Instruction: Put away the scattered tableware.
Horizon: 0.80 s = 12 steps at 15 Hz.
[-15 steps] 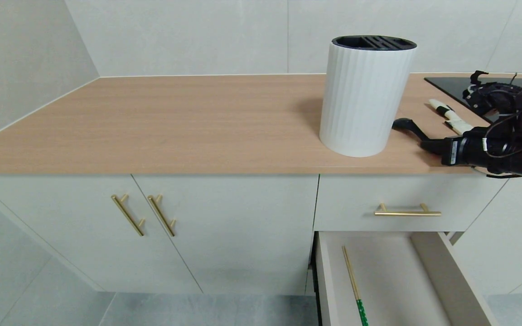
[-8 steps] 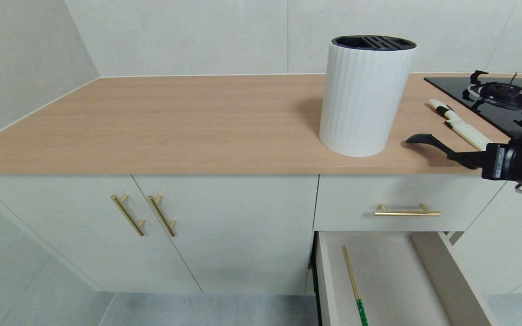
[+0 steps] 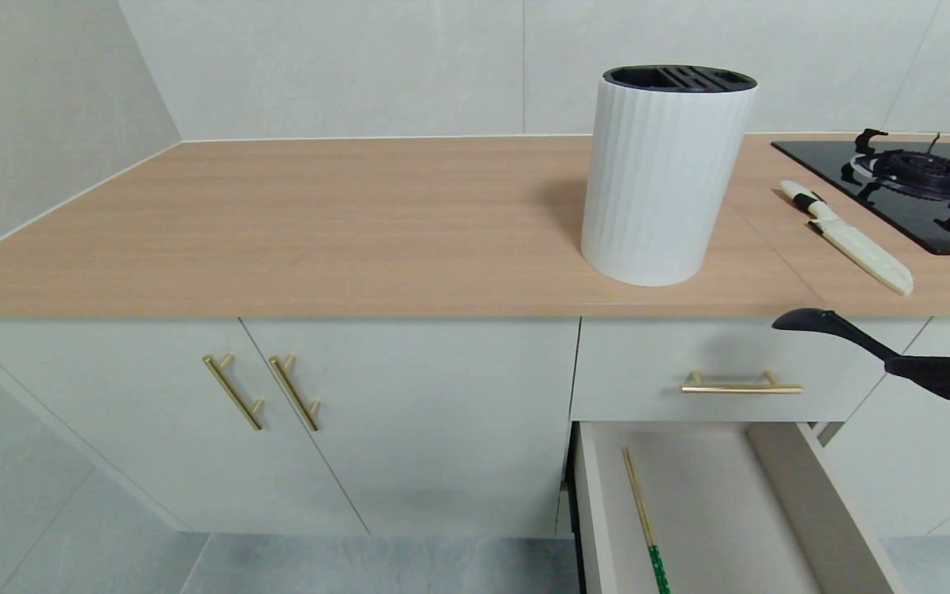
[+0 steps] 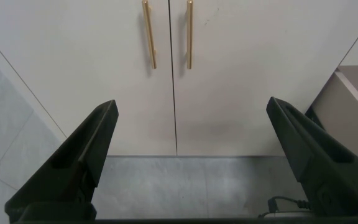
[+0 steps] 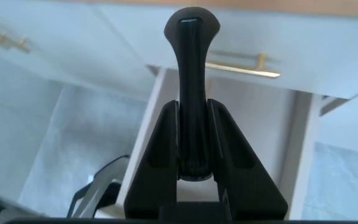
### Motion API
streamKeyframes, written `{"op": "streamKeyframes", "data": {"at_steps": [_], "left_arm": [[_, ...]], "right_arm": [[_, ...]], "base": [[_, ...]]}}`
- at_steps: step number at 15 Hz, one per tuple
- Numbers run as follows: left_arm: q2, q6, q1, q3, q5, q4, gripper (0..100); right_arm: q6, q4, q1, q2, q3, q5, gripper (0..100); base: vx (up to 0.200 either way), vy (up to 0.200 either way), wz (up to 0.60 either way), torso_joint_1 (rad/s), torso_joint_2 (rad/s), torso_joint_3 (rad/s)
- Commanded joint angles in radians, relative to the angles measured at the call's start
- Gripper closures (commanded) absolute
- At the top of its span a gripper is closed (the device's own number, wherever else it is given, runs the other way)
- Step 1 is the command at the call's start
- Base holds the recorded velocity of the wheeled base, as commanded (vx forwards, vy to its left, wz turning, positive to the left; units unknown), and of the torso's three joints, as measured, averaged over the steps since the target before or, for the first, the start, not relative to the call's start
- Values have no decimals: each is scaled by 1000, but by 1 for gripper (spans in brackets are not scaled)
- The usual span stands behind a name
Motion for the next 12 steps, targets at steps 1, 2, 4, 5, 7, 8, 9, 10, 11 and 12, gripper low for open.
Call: {"op": "streamKeyframes", "data": {"at_steps": [1, 2, 4, 5, 7, 8, 9, 10, 11, 12], "left_arm": [[2, 0, 0, 0, 0, 0, 0], [2, 0, 0, 0, 0, 0, 0], [2, 0, 0, 0, 0, 0, 0], [2, 0, 0, 0, 0, 0, 0], [2, 0, 0, 0, 0, 0, 0], [2, 0, 0, 0, 0, 0, 0], [2, 0, 0, 0, 0, 0, 0], [2, 0, 0, 0, 0, 0, 0], [2, 0, 0, 0, 0, 1, 0], [0, 0, 0, 0, 0, 0, 0]], "right_arm": [[-18, -4, 4, -39, 25, 19, 100], [-41, -4, 4, -41, 31, 24, 100], [-99, -4, 8, -47, 68, 44, 100], [-107, -4, 13, -42, 69, 47, 100], [-108, -4, 13, -22, 72, 47, 100], [-108, -6, 13, -12, 78, 47, 100], [-110, -18, 13, -6, 85, 47, 100], [-110, -33, 13, -1, 97, 48, 100], [-113, -52, 14, 2, 108, 48, 100], [-121, -72, 14, 5, 120, 47, 100]], "base": [[0, 0, 0, 0, 0, 0], [0, 0, 0, 0, 0, 0], [0, 0, 0, 0, 0, 0], [0, 0, 0, 0, 0, 0], [0, 0, 0, 0, 0, 0], [0, 0, 0, 0, 0, 0], [0, 0, 0, 0, 0, 0], [0, 0, 0, 0, 0, 0], [0, 0, 0, -105, 212, 124], [0, 0, 0, -149, 315, 178]]}}
